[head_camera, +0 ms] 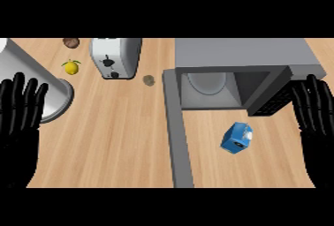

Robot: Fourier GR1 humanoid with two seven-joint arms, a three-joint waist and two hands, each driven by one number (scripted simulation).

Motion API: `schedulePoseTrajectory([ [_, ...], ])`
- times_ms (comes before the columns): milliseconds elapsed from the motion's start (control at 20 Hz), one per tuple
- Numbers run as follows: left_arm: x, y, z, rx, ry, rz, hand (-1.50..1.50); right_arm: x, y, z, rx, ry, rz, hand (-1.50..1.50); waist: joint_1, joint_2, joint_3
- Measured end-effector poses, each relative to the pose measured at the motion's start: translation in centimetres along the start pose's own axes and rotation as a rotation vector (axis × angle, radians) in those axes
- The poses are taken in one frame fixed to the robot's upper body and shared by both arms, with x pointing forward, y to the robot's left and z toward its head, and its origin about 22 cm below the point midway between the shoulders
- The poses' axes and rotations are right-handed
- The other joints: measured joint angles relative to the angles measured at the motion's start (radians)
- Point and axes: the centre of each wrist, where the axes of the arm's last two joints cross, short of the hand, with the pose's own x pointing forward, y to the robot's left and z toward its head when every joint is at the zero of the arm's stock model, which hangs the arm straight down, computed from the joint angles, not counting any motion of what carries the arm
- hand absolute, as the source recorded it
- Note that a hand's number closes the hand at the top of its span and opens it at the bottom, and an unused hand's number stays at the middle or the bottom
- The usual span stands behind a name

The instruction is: Pick up the milk, place it into the microwave and close the microwave

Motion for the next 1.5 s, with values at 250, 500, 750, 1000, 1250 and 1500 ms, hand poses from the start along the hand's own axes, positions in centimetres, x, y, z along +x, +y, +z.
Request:
schedulePoseTrajectory([
  [250, 0.0, 0.1, -0.1, -0.042, -0.013, -0.022, -1.5, 0.4, 1.7, -1.6, -0.013, -0.029, 0.003, -1.5, 0.007, 0.016, -0.02],
  [500, -0.3, -0.1, -0.4, -0.002, 0.062, 0.007, -1.5, 1.2, 3.7, -3.3, -0.035, 0.013, -0.086, -1.5, 0.009, 0.021, -0.026],
  [750, 0.6, 0.6, 0.9, 0.024, 0.096, 0.025, -1.5, 0.8, 3.4, -3.5, -0.065, 0.045, -0.111, -1.5, 0.01, 0.022, -0.027],
  [1000, 2.3, 0.5, 2.2, 0.029, 0.103, 0.029, -1.5, 0.1, 3.8, -2.8, -0.076, 0.081, -0.102, -1.5, 0.01, 0.022, -0.028],
  [1250, 2.3, -0.7, 3.7, 0.033, 0.109, 0.028, -1.5, -1.9, 3.7, -2.6, -0.087, 0.137, -0.075, -1.5, 0.01, 0.022, -0.028],
  [1500, 3.0, -0.6, 4.8, 0.026, 0.114, 0.031, -1.5, -4.7, 3.0, -0.3, -0.101, 0.181, -0.06, -1.5, 0.01, 0.022, -0.028],
])
